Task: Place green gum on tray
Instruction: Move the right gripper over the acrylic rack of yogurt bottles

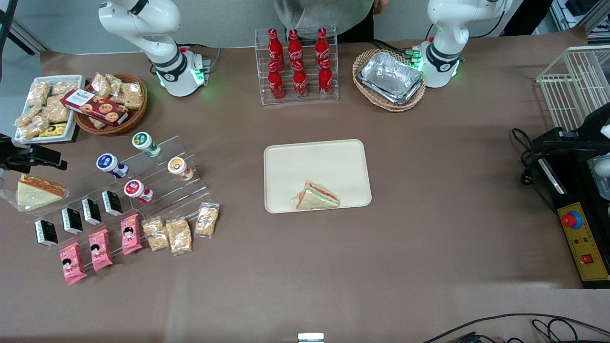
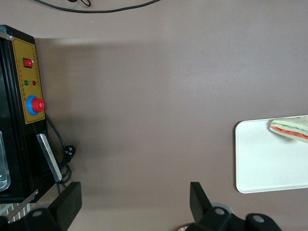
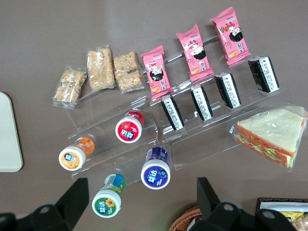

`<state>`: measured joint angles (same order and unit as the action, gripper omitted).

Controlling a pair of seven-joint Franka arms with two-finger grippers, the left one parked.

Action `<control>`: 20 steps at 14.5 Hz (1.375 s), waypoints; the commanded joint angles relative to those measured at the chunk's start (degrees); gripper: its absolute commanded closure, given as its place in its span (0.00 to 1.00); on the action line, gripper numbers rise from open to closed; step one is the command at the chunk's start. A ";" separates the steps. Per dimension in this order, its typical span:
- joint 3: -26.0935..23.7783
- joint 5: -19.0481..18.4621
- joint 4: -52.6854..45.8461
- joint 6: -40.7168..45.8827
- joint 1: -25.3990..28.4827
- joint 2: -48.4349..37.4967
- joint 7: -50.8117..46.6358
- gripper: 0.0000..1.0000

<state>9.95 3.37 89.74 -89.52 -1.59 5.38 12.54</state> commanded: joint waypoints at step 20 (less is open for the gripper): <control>-3.53 0.15 33.48 -5.23 7.48 -30.95 -2.34 0.00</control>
<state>7.59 3.60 114.85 -91.34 5.90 -18.80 10.92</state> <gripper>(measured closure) 0.000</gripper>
